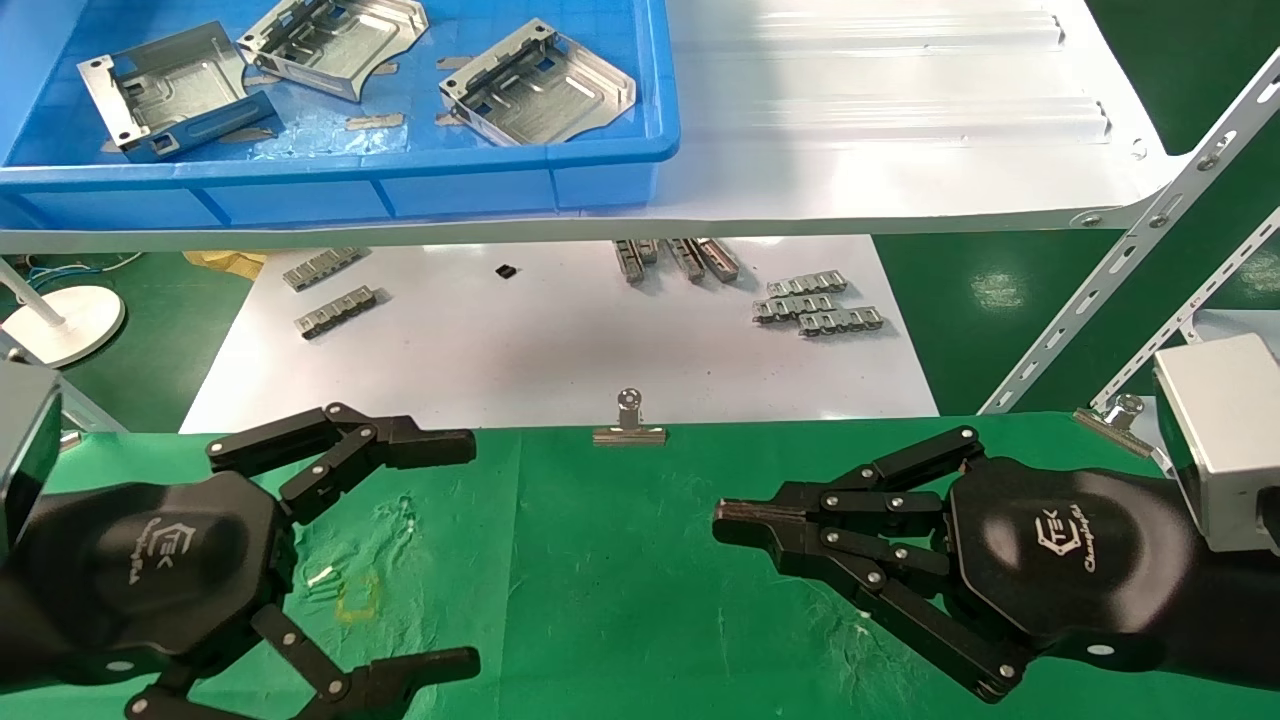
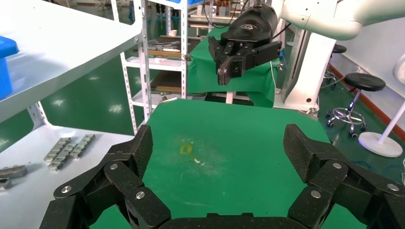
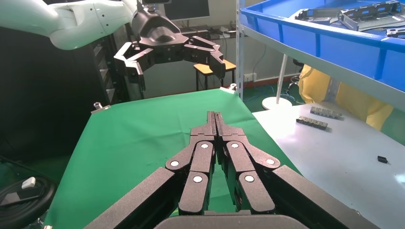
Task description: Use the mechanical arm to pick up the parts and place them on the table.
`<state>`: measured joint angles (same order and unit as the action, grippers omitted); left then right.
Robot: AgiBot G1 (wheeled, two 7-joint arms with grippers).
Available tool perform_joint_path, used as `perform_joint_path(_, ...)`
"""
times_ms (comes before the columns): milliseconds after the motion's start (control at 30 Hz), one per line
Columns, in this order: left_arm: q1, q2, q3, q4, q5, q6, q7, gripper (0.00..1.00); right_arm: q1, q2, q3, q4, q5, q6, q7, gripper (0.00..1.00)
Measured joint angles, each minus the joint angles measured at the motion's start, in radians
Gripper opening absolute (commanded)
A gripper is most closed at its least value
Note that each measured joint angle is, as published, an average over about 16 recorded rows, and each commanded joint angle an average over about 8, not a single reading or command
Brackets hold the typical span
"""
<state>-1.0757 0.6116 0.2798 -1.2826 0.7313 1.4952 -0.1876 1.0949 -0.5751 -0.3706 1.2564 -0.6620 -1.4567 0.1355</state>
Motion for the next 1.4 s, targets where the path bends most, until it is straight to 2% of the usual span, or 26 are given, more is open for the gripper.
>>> perform_joint_path(433,-0.006,0.000,-0.003,0.001,-0.001,-0.004,0.000,1.00,0.000,0.000,0.000,0.000,0.000,0.000,0.000,0.00)
perform_joint_path(633,-0.071,0.012,-0.007,0.022,0.019,-0.043,-0.015,1.00,0.000,0.000,0.000,0.000,0.000,0.000,0.000,0.00)
perform_joint_path(767,-0.169,0.046,0.007,0.069,0.072,-0.096,-0.036,1.00,0.000,0.000,0.000,0.000,0.000,0.000,0.000,0.00)
perform_joint_path(900,-0.312,0.114,0.044,0.164,0.169,-0.167,-0.059,1.00,0.000,0.000,0.000,0.000,0.000,0.000,0.000,0.00)
perform_joint_path(1233,-0.692,0.368,0.196,0.579,0.475,-0.331,-0.055,1.00,0.000,0.000,0.000,0.000,0.000,0.000,0.000,0.00)
perform_joint_path(1300,-0.749,0.414,0.221,0.667,0.520,-0.350,-0.042,0.90,0.000,0.000,0.000,0.000,0.000,0.000,0.000,0.03)
perform_joint_path(1400,-0.818,0.471,0.250,0.788,0.572,-0.369,-0.018,0.52,0.000,0.000,0.000,0.000,0.000,0.000,0.000,0.40)
